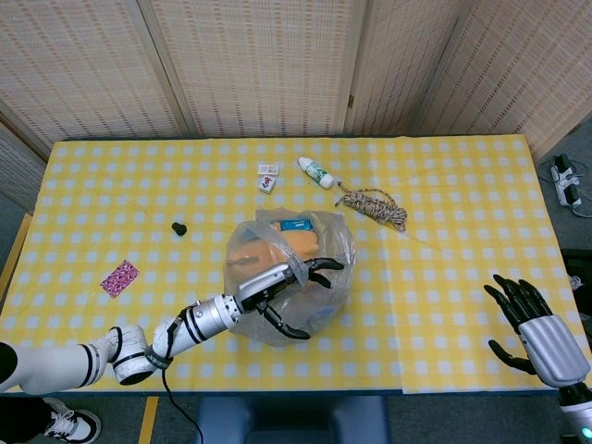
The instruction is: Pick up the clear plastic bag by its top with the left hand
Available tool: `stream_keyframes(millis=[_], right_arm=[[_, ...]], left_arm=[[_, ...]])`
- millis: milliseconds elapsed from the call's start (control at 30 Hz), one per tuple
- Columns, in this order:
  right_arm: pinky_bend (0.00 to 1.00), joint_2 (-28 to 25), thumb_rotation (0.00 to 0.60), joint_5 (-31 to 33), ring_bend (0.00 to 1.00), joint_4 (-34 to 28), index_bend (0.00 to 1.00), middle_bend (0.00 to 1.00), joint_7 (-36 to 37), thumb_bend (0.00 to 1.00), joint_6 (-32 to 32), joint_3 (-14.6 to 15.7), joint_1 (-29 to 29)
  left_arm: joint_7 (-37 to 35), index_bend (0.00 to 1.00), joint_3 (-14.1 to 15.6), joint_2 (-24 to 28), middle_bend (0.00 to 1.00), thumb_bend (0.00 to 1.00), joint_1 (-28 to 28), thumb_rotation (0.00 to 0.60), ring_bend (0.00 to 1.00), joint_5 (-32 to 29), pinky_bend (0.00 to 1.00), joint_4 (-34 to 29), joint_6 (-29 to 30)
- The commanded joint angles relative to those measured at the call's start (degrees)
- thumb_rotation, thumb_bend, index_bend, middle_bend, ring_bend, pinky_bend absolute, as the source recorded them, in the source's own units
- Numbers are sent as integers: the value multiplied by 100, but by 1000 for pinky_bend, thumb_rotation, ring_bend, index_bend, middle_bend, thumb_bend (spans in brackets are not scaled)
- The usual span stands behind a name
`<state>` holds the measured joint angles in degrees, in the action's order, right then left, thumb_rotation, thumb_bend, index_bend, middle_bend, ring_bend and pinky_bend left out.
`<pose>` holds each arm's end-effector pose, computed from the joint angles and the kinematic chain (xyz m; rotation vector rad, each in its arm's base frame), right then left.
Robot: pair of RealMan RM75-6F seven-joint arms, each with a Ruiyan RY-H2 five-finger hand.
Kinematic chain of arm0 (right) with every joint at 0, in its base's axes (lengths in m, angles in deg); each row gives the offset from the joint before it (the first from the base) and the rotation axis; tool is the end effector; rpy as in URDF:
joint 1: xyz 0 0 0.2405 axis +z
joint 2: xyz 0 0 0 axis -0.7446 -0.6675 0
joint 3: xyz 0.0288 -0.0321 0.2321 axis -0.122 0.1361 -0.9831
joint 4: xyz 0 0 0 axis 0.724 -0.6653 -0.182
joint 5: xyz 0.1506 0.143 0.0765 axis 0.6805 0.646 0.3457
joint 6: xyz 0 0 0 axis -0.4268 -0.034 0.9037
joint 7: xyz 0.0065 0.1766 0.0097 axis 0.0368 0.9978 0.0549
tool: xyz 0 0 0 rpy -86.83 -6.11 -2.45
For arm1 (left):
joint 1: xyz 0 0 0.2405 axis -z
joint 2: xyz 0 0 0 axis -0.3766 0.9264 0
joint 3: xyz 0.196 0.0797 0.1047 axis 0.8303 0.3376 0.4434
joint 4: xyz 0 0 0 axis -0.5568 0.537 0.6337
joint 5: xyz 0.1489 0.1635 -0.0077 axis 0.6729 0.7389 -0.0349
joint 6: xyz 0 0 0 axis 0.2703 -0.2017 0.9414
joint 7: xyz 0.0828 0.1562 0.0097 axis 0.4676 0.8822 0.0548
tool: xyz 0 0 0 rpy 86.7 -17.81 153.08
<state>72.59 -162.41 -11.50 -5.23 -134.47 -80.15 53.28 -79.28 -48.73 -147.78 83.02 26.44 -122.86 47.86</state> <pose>-0.3100 -0.1851 0.1392 1.6266 -0.9193 0.9694 0.0222 0.3225 -0.0240 1.5672 1.7536 1.4319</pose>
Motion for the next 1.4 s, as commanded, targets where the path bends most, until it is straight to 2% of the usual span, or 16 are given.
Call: stream_keyframes(millis=[33,367,600,767,1000,1400], right_arm=[[0,1,600,-1,0,2,0,0,-2,336,-2,-2,0],[0,8,600,26,0,13,0,0,-5,335,38,-8,12],[0,21,600,49,0,12,0,0,-30,335,69,-17,21],[0,15,600,50,0,7,0,0,-23,335,52,-20,14],[0,-10,600,31,0,18,0,0,42,336,7,-19,5],[0,-38,600,-4,0,8,0,0,110,335,-62,-13,-16]], left_arm=[[118,167,16,-27,144,95,7,600,91,-27,246,44,-52],[38,177,-47,-88,144,95,-89,600,88,-250,249,284,-36],[-109,174,42,-102,144,95,-84,600,88,-145,257,352,-82],[-182,168,99,-92,146,95,30,600,94,60,264,256,-112],[-103,168,4,-52,146,95,133,600,95,10,265,25,-177],[-381,166,-75,165,150,96,357,600,99,73,272,-373,-277]])
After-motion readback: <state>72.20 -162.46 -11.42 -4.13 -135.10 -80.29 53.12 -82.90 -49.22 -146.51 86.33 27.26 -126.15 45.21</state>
